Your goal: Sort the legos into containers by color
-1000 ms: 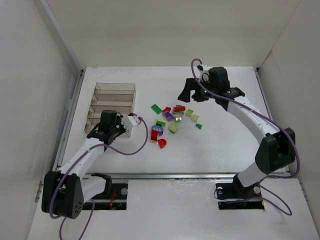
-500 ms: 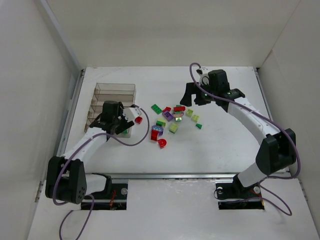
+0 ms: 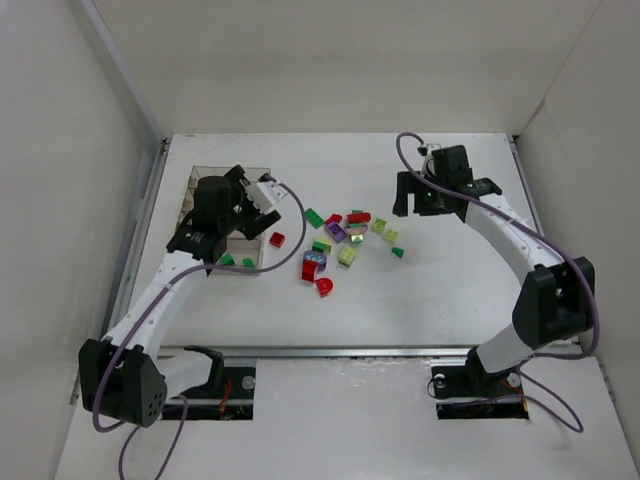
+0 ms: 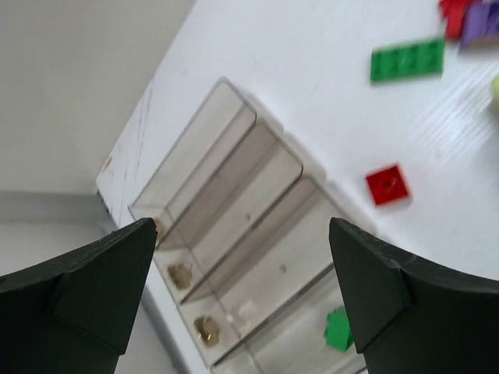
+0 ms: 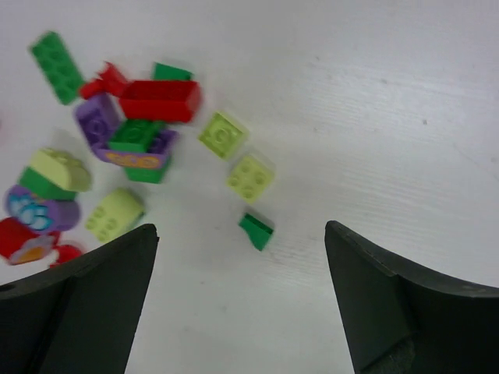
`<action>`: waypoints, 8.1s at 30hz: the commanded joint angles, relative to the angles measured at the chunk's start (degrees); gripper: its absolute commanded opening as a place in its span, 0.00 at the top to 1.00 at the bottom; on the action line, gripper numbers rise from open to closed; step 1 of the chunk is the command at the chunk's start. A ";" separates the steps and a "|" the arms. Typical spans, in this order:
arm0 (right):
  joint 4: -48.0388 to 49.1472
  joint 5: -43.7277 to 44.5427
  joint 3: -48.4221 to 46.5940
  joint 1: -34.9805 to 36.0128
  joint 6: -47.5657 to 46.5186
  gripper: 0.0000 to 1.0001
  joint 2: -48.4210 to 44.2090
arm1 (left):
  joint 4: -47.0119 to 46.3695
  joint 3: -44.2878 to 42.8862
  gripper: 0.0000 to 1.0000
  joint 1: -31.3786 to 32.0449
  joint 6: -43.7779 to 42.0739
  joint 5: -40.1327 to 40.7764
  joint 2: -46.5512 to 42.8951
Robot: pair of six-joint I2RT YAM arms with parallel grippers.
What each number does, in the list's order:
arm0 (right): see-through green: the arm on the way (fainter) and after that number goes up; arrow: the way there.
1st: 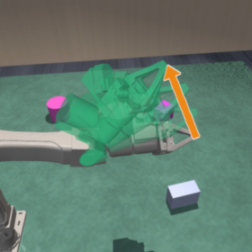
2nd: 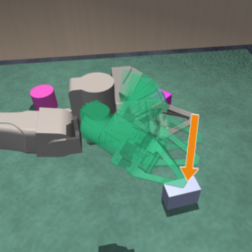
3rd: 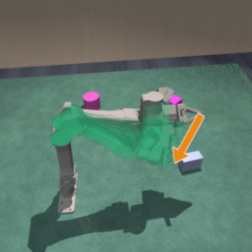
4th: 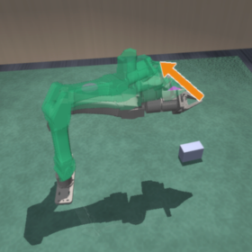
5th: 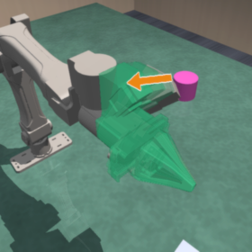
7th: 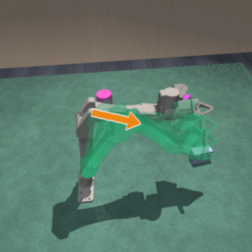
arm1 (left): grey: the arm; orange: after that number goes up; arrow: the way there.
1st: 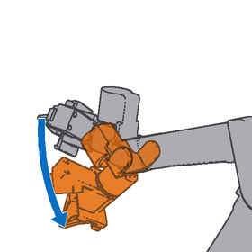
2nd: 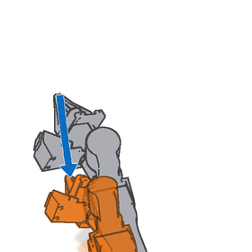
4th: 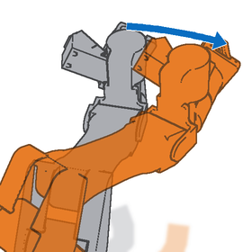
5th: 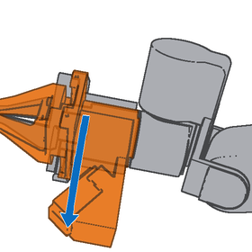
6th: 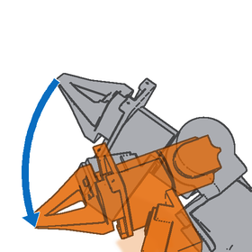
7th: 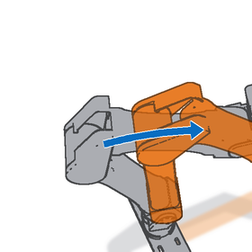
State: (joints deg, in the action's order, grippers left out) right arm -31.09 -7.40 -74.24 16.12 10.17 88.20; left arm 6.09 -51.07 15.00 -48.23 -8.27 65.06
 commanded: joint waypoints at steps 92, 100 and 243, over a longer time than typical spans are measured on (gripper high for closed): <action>25.38 7.66 -10.23 14.47 30.69 1.00 -6.47 | -21.03 -36.56 0.73 14.17 57.81 -27.23 26.35; 25.38 4.42 -10.23 14.47 29.64 1.00 -4.27 | -18.84 -34.64 1.00 14.17 55.17 -24.86 26.35; -2.67 14.37 -8.72 9.37 10.67 1.00 10.07 | -8.19 -1.23 0.24 6.97 7.11 -19.66 8.51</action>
State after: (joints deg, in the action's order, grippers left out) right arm -38.00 13.15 -80.77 25.21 26.61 106.21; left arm -1.85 -52.07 21.74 -35.57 -19.90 75.83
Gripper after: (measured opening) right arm 0.416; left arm 0.757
